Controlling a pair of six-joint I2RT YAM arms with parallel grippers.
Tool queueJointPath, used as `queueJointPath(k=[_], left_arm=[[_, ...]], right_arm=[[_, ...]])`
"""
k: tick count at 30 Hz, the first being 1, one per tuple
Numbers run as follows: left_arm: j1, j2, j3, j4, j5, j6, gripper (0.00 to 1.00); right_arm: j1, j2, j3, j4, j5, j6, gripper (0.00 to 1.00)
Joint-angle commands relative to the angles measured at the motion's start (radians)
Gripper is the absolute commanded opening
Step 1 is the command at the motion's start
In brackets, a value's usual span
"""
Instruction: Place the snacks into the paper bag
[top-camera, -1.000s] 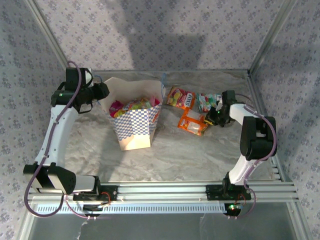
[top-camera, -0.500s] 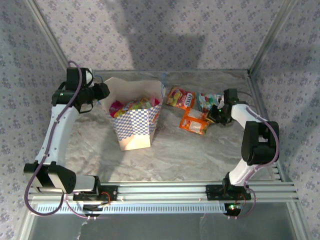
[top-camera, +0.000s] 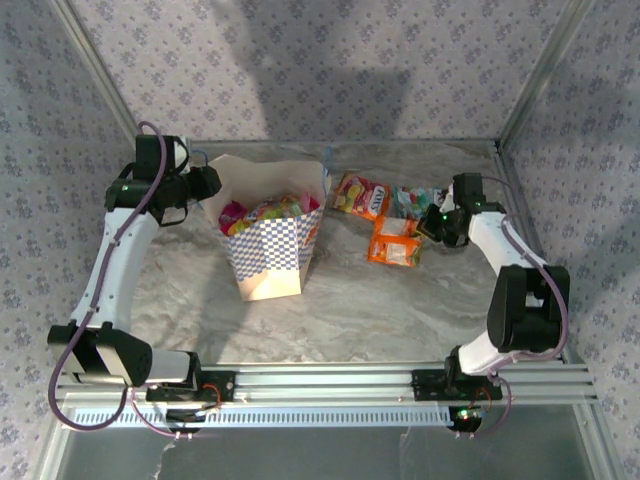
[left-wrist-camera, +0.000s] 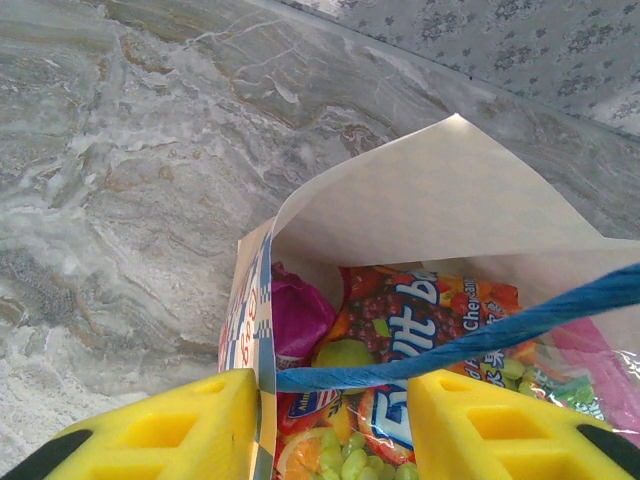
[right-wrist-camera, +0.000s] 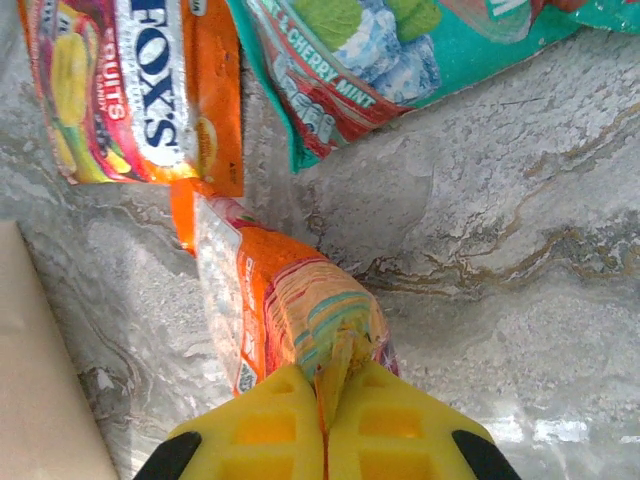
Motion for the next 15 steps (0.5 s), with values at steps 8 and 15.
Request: queueJointPath(k=[8, 15], left_arm=[[-0.009, -0.025, 0.019, -0.015, 0.002, 0.008, 0.43], [-0.009, -0.025, 0.031, -0.011, 0.000, 0.002, 0.42]], right_arm=[[0.010, -0.141, 0.024, -0.069, 0.023, 0.038, 0.00], [0.012, -0.183, 0.016, -0.074, 0.028, 0.040, 0.00]])
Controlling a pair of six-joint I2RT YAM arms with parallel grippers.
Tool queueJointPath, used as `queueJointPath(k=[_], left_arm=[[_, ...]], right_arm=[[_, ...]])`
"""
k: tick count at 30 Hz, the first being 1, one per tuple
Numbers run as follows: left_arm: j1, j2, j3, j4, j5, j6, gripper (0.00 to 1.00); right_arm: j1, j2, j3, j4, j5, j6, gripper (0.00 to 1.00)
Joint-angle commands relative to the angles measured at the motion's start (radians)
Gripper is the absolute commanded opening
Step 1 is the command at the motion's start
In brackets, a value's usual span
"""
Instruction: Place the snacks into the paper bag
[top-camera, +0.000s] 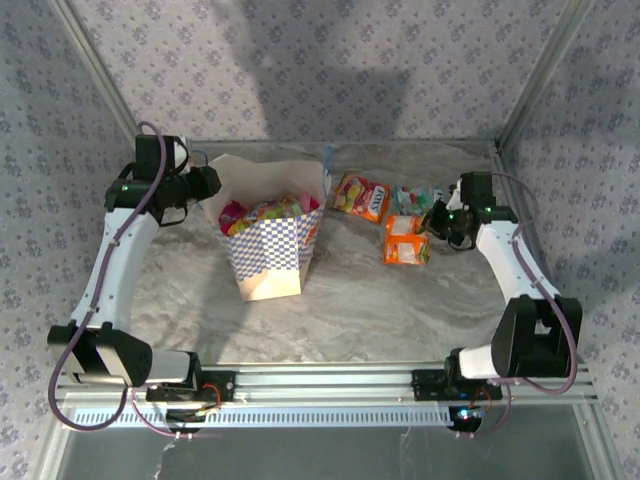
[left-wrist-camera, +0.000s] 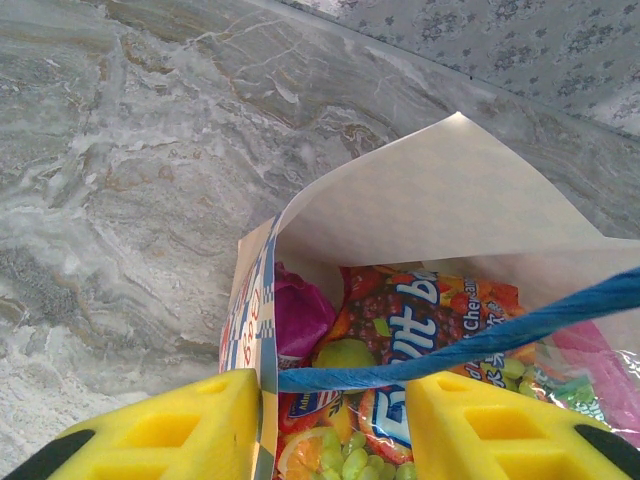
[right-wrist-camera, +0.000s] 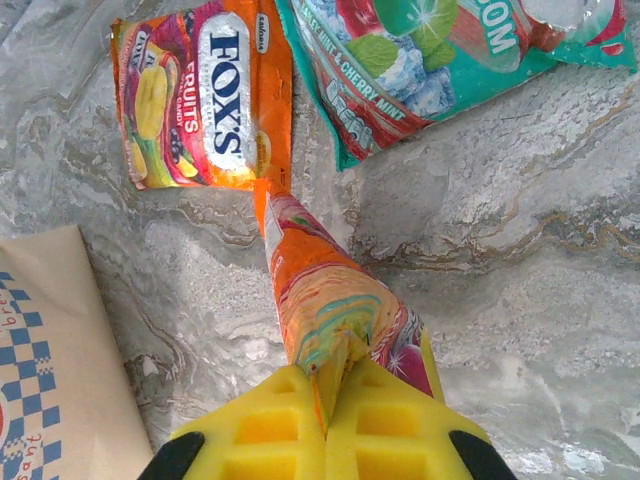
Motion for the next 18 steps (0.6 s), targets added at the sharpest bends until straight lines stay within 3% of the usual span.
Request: queueJointPath(k=[1, 18], left_arm=[[-0.009, -0.025, 0.029, -0.005, 0.001, -0.004, 0.42], [-0.013, -0.025, 0.024, -0.005, 0.011, -0.007, 0.42]], right_arm=[[0.006, -0.037, 0.017, -0.021, 0.009, 0.011, 0.00], [0.004, -0.104, 0.059, -0.073, 0.004, 0.012, 0.00]])
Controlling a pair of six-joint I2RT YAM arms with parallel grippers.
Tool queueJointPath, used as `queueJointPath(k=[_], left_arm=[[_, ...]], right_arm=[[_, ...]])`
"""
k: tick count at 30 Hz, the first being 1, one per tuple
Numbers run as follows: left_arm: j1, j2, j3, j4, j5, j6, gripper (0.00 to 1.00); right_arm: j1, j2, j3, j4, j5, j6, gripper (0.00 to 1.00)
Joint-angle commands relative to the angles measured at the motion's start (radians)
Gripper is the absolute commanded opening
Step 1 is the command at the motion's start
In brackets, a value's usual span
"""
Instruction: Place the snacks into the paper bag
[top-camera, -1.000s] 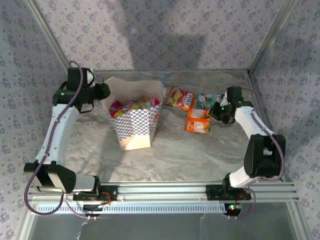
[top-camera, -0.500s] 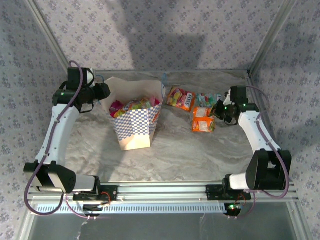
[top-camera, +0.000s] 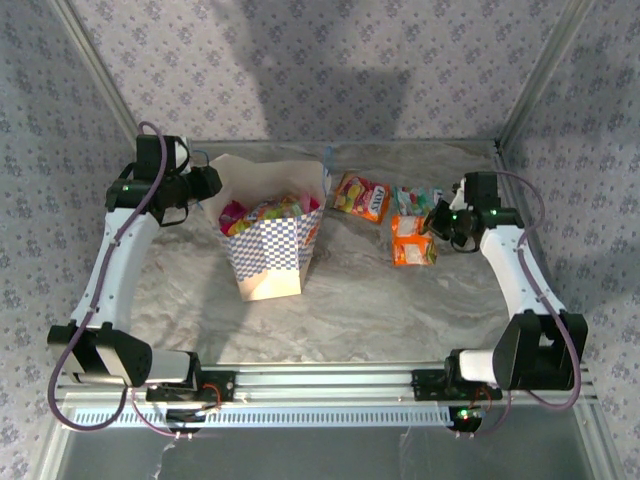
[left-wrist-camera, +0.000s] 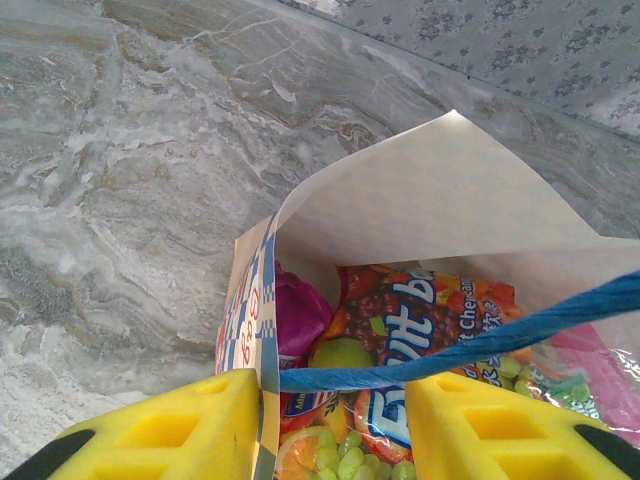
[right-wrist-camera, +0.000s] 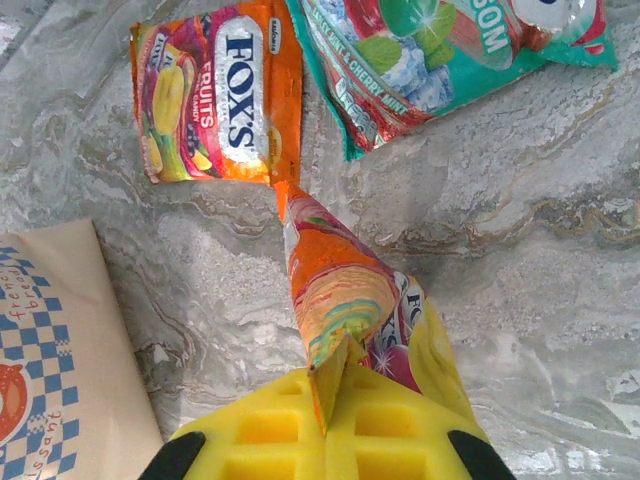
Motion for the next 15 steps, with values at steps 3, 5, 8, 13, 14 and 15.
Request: queueJointPath(k=[3, 5, 8, 13, 14, 15], left_arm=[[-0.008, -0.024, 0.025, -0.005, 0.011, 0.000, 0.42], [-0.008, -0.024, 0.026, -0.004, 0.013, 0.000, 0.42], [-0.009, -0.023, 0.028, -0.001, 0.015, 0.000, 0.42], [-0.008, -0.020, 0.025, -0.001, 0.018, 0.003, 0.42], [-0.008, -0.020, 0.025, 0.000, 0.017, 0.004, 0.42], [-0.008, -0.020, 0.025, 0.000, 0.016, 0.006, 0.42]], right_arm=[[0.004, -0.056, 0.052, -0.030, 0.003, 0.009, 0.00], [0.004, -0.067, 0.057, -0.039, 0.003, 0.005, 0.00], [0.003, -0.074, 0.062, -0.044, -0.006, -0.002, 0.00], [0.004, -0.051, 0.058, -0.045, -0.039, -0.010, 0.00], [0.004, -0.046, 0.058, -0.041, -0.055, -0.010, 0.00], [0.005, -0.044, 0.057, -0.033, -0.075, -0.009, 0.00]])
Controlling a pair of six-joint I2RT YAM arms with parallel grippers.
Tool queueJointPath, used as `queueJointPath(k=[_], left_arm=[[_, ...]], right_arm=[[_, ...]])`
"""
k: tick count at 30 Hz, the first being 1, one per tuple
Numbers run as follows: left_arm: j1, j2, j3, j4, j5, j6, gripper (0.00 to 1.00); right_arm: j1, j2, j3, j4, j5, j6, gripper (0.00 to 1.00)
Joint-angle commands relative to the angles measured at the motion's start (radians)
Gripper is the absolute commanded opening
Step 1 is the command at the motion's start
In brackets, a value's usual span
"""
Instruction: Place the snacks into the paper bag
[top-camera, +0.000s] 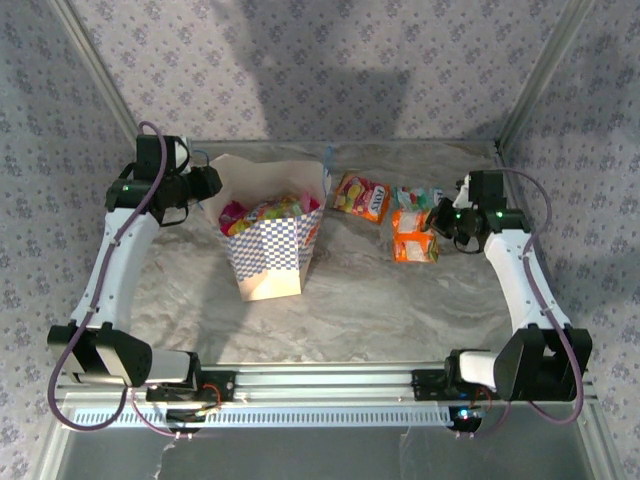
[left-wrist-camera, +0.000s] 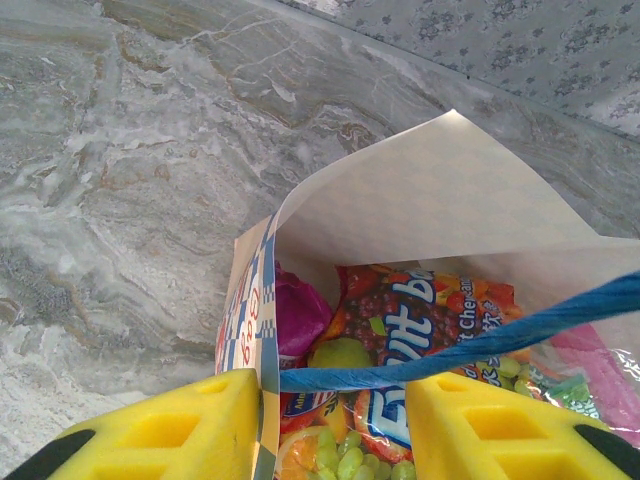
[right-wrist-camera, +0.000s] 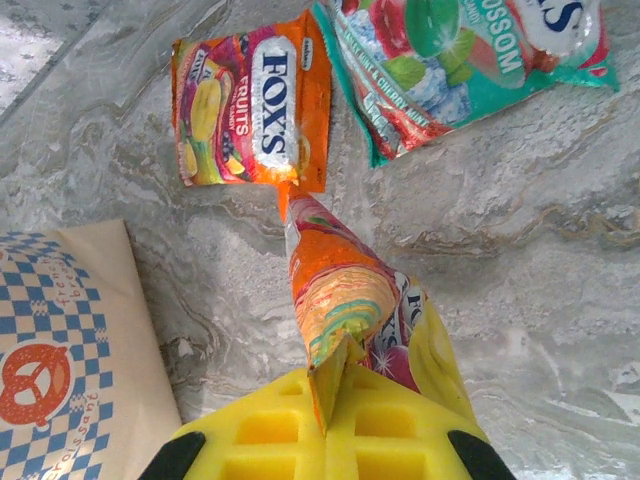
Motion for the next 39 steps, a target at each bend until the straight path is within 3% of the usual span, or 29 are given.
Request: queueJointPath(k=[1, 22, 39], left_arm=[[-0.008, -0.021, 0.023, 0.000, 0.016, 0.005, 0.42], [-0.010, -0.010, 0.002, 0.028, 0.037, 0.009, 0.42], [-0.009, 0.004, -0.005, 0.036, 0.054, 0.024, 0.42]], right_arm=[[0.008, 0.002, 0.030, 0.014, -0.080, -0.010, 0.00], [0.084, -0.218, 0.059, 0.062, -0.405, -0.296, 0.00], [0.089, -0.373, 0.069, 0.057, -0.447, -0.422, 0.01]])
